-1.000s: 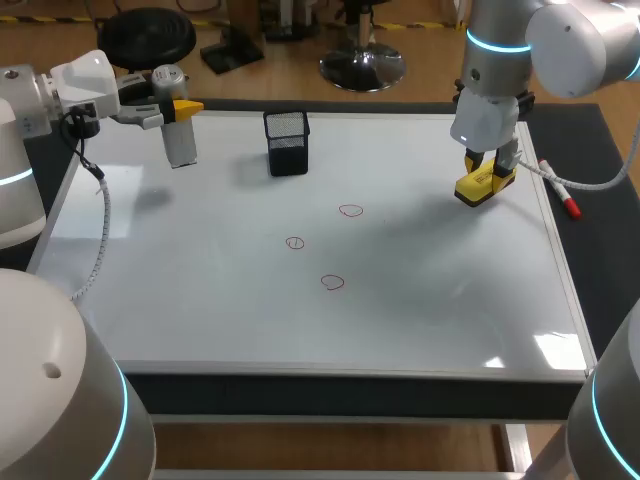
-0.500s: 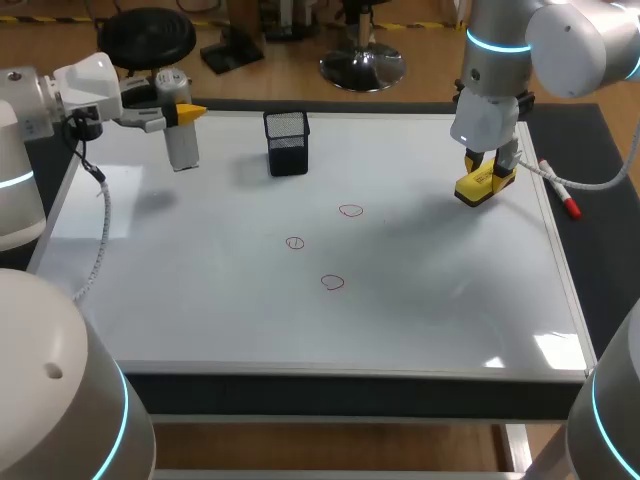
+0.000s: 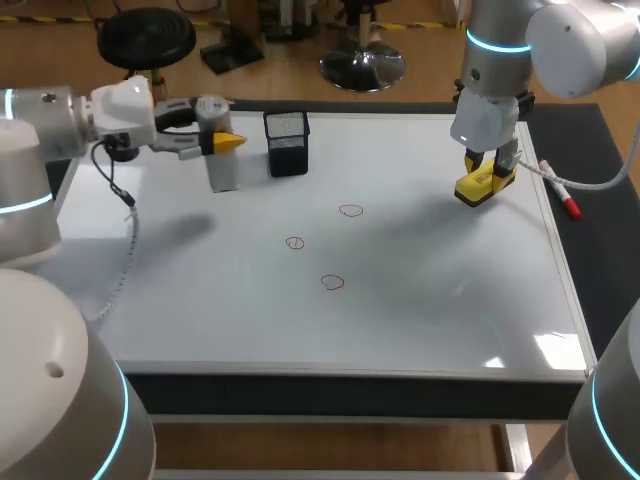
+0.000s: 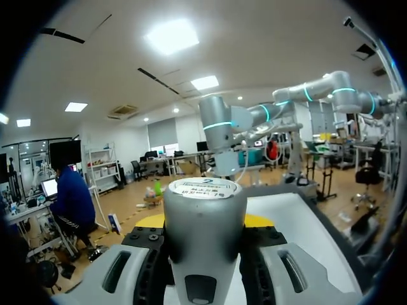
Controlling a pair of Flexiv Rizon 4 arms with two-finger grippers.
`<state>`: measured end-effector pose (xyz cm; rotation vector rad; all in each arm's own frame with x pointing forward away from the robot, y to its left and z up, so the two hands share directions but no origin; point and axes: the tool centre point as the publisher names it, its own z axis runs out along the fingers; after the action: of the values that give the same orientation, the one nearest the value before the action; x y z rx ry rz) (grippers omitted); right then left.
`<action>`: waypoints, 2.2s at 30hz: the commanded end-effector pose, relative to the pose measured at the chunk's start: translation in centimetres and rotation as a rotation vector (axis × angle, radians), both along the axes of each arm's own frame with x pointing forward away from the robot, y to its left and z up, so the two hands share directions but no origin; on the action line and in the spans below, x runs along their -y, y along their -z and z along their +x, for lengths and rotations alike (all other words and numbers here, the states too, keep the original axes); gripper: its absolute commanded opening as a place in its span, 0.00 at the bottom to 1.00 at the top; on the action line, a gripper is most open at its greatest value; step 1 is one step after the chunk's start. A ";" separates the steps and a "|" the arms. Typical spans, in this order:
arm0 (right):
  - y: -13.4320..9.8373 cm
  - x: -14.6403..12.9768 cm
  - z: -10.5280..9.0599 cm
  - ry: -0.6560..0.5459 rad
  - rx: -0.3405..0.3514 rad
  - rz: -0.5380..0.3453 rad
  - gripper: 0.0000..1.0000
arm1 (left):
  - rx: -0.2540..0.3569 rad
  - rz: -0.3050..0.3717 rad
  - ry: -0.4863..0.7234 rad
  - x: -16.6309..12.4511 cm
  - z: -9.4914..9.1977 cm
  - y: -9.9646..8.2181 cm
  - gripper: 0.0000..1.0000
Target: Pick up the inspection probe, press it on each red-marked spot on the whiteboard one by one, put down the probe, pick up the eraser, and wipe off all the red marks.
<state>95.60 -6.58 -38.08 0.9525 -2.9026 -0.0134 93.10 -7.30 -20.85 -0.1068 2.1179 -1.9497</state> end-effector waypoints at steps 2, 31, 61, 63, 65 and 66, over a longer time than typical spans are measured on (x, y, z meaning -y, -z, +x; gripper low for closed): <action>-0.1 0.0 0.1 -0.001 -0.002 -0.003 0.00 | 0.002 -0.013 0.037 2.7 -0.7 0.2 0.00; -0.1 0.0 0.1 -0.001 -0.002 -0.003 0.00 | -0.094 -0.028 0.220 8.9 -6.3 5.0 0.00; -0.1 0.0 0.1 -0.001 -0.002 -0.003 0.00 | -0.126 -0.065 0.194 10.0 -6.1 6.9 0.00; -0.1 0.0 0.1 -0.001 -0.002 -0.003 0.00 | -0.127 -0.065 0.193 10.1 -6.0 7.0 0.00; -0.1 0.0 0.1 -0.001 -0.002 -0.003 0.00 | -0.128 -0.064 0.193 10.1 -6.0 7.1 0.00; -0.1 0.0 0.1 -0.001 -0.002 -0.003 0.00 | -0.129 -0.064 0.192 10.1 -5.9 7.1 0.00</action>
<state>95.60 -6.58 -38.08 0.9525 -2.9025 -0.0134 87.02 -17.24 -27.74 -0.0452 2.2214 -2.1739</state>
